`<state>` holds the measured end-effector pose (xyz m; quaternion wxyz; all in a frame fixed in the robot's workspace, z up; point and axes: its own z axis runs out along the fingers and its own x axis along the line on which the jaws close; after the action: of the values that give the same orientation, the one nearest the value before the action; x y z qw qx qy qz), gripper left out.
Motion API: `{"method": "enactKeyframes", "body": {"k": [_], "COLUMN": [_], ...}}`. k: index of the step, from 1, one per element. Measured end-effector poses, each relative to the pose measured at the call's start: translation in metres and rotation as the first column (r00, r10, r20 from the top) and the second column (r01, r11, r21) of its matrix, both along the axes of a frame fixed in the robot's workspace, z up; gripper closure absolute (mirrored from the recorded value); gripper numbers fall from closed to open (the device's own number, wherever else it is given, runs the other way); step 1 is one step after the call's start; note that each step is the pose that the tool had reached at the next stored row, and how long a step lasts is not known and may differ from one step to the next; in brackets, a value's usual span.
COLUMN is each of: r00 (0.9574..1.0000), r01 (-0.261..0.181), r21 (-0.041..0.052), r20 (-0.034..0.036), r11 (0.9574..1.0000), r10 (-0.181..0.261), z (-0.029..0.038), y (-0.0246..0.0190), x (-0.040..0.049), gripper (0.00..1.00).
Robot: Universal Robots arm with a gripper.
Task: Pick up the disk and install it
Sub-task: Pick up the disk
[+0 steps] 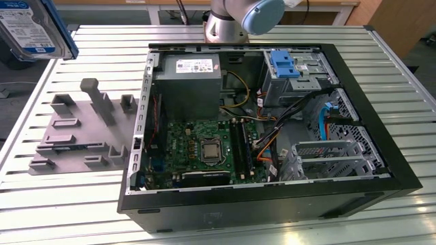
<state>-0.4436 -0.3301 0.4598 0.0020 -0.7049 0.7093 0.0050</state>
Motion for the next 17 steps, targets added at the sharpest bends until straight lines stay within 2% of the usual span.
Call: {"method": "enactKeyframes", "body": {"k": [12, 17], "r00": [1.0, 1.0], "r01": [0.0, 0.0], "r21": [0.0001, 0.0001], "r20": [0.0001, 0.0007], "r11": [1.0, 1.0], "r10": [0.0, 0.0], "z": [0.0268, 0.0275], "y": [0.0005, 0.0006], "x": [0.0, 0.0003], "gripper": [0.64, 0.64]}}
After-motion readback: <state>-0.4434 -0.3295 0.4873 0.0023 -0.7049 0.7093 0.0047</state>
